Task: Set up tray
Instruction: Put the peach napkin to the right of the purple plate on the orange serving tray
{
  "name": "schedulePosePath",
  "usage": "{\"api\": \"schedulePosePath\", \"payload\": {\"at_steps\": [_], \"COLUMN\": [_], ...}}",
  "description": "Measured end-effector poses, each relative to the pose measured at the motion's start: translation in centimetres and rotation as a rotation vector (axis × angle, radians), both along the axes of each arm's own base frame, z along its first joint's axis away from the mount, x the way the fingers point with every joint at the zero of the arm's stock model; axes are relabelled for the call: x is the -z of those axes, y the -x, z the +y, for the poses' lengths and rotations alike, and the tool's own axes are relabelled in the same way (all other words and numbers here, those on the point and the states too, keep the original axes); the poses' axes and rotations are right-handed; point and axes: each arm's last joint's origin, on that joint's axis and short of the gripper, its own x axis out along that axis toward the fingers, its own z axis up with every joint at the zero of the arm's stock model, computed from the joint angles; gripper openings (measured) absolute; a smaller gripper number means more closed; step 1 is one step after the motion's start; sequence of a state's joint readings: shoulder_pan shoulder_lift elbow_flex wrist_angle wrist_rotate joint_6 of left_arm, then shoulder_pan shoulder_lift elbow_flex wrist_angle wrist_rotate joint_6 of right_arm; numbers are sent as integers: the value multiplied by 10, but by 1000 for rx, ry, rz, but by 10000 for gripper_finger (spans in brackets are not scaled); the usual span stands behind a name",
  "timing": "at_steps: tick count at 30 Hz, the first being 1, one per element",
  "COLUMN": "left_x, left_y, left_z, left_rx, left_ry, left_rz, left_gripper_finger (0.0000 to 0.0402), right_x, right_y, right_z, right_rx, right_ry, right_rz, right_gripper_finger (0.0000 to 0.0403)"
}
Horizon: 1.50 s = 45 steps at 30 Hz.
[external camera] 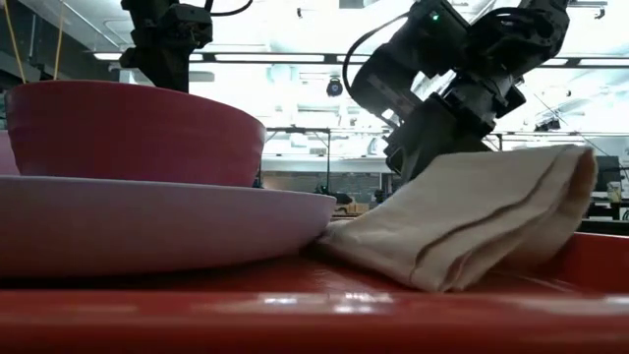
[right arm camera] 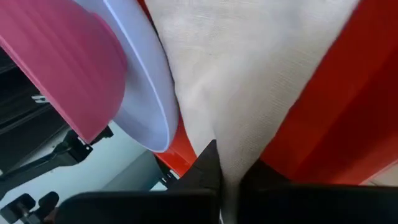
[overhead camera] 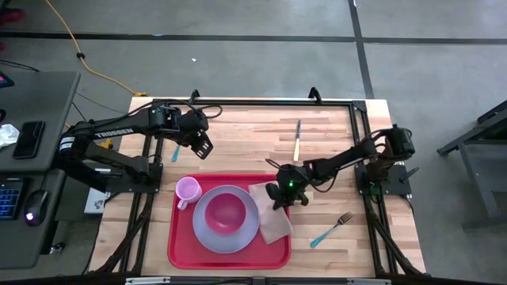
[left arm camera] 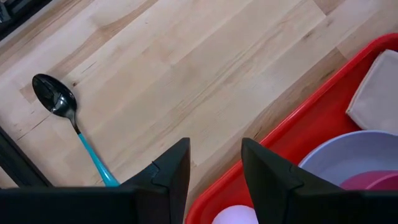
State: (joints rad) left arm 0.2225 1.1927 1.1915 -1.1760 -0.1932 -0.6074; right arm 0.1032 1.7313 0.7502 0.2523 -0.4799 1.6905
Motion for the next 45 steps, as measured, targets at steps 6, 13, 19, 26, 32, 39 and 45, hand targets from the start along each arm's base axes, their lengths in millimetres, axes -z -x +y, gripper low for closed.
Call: {"api": "schedulePosePath", "payload": {"at_steps": [6, 13, 19, 26, 32, 39, 45], "left_x": [0, 0, 0, 0, 0, 0, 0], "left_y": [0, 0, 0, 0, 0, 0, 0], "left_z": [0, 0, 0, 0, 0, 0, 0], "left_rx": [0, 0, 9, 24, 25, 25, 25], "left_ry": [0, 0, -4, -10, -11, -11, -11], "left_rz": [1, 1, 3, 6, 3, 3, 2], "left_gripper_finger": [175, 175, 175, 175, 175, 175, 175], "right_x": [3, 2, 0, -8, -10, -17, -18], "right_y": [2, 0, -2, -7, -8, -14, -14], "right_z": [1, 0, 5, 14, 14, 6, 8], "right_rx": [33, 148, 226, 279, 293, 328, 303], "right_ry": [29, 37, 9, -26, -34, -69, -97], "right_rz": [36, 53, 49, -37, -56, -130, -137], "right_gripper_finger": [0, 0, 0, 0, 0, 0, 0]}}
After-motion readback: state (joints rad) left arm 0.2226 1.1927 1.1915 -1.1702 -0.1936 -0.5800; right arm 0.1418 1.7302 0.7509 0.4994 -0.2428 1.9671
